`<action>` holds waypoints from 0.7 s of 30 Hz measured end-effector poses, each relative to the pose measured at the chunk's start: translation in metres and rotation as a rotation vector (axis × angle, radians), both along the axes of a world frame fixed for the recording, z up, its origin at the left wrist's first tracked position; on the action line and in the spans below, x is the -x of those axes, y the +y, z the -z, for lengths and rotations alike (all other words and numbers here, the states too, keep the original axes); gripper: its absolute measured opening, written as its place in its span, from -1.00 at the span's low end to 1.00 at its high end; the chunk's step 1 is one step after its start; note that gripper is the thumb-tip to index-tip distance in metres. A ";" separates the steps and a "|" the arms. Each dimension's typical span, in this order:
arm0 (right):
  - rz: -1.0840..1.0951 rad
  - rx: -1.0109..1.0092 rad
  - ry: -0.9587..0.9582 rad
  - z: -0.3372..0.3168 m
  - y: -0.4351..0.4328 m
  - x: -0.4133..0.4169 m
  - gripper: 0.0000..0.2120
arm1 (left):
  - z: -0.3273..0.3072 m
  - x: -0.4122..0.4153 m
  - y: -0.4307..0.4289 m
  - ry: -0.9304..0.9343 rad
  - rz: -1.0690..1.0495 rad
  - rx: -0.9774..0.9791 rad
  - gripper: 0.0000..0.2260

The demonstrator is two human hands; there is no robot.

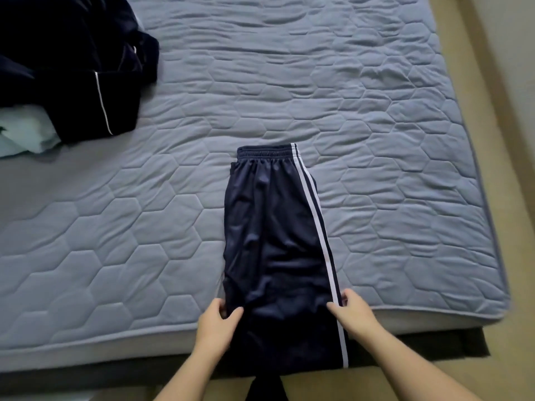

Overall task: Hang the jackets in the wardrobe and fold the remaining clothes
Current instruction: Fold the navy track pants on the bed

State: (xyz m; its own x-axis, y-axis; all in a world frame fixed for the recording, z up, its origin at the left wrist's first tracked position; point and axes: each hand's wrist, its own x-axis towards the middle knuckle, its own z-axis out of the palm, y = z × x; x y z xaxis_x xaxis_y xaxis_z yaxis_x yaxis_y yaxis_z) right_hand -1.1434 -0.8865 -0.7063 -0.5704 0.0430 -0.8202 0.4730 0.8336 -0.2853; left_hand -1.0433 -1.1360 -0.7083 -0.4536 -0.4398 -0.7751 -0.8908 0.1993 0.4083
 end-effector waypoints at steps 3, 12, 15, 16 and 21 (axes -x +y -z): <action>0.029 0.084 -0.027 0.001 0.017 -0.023 -0.89 | -0.004 -0.024 0.017 0.102 -0.133 0.042 -0.83; -0.056 0.260 -0.073 0.020 0.058 -0.079 -0.90 | 0.013 -0.090 0.060 0.058 -0.153 0.036 -0.91; -0.039 0.288 -0.007 0.023 0.060 -0.085 -0.91 | 0.019 -0.104 0.065 0.073 -0.193 0.018 -0.86; -0.032 0.299 0.028 0.023 0.060 -0.088 -0.89 | 0.018 -0.107 0.066 0.098 -0.207 0.031 -0.83; 0.074 0.374 0.230 0.016 0.065 -0.104 -0.78 | 0.012 -0.123 0.073 0.218 -0.235 0.032 -0.87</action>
